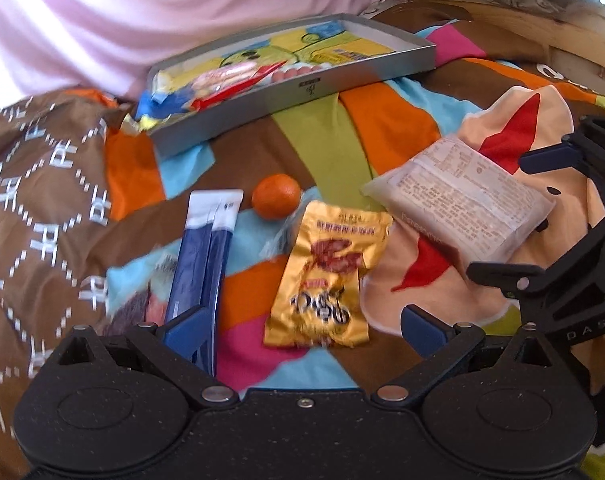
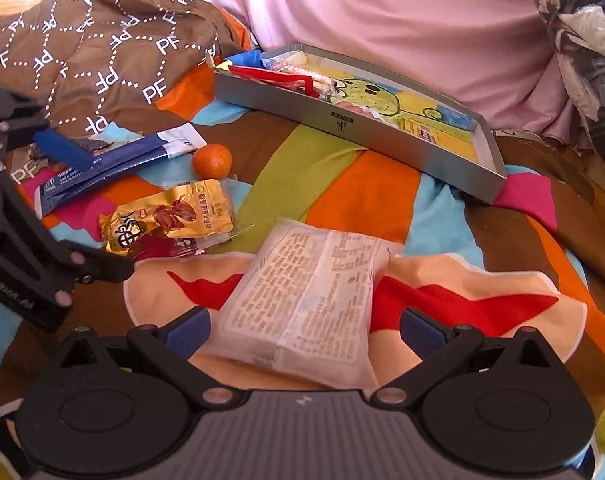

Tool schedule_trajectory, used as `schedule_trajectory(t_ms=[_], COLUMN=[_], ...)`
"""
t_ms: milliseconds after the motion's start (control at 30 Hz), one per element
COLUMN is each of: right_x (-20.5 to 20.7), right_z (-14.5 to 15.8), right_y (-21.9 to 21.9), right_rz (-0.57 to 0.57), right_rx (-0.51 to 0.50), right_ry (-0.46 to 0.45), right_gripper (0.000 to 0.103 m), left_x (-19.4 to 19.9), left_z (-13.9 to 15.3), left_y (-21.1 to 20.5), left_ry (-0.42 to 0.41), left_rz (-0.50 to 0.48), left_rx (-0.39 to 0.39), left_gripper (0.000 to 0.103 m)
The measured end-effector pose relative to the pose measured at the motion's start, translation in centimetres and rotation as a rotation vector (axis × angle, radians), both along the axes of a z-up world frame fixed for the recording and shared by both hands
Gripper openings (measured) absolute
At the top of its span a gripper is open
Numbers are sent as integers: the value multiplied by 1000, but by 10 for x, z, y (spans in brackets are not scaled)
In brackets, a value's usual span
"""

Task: Organize snacks
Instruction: 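Grasp the gold jerky pack with the left tool while the right tool grasps the white bread pack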

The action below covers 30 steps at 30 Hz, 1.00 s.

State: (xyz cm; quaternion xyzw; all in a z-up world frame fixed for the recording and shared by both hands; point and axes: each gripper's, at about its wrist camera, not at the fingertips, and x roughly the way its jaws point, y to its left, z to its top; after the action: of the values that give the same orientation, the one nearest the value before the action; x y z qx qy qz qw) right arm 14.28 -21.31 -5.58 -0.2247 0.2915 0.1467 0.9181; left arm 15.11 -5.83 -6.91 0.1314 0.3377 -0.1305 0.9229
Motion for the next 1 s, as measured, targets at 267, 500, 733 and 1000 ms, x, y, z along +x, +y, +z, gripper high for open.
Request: schedule_trajectory(t_ms=[267, 500, 733, 1000], right_x=[9, 20, 20, 15], right_z=[-10, -12, -12, -9], right_y=[6, 5, 2, 2], right_rz=[14, 30, 25, 53], right_rx=[-21, -10, 6, 13], right_ry=[21, 55, 58, 64], right_gripper=[103, 103, 102, 91], left_x=[29, 37, 43, 40], left_z=[-2, -5, -13, -10], left_y=[1, -2, -3, 3], left_ry=[18, 62, 129, 160], left_rz=[16, -13, 23, 63], left_rx=[-45, -100, -117, -144], left_gripper=[96, 82, 64, 55])
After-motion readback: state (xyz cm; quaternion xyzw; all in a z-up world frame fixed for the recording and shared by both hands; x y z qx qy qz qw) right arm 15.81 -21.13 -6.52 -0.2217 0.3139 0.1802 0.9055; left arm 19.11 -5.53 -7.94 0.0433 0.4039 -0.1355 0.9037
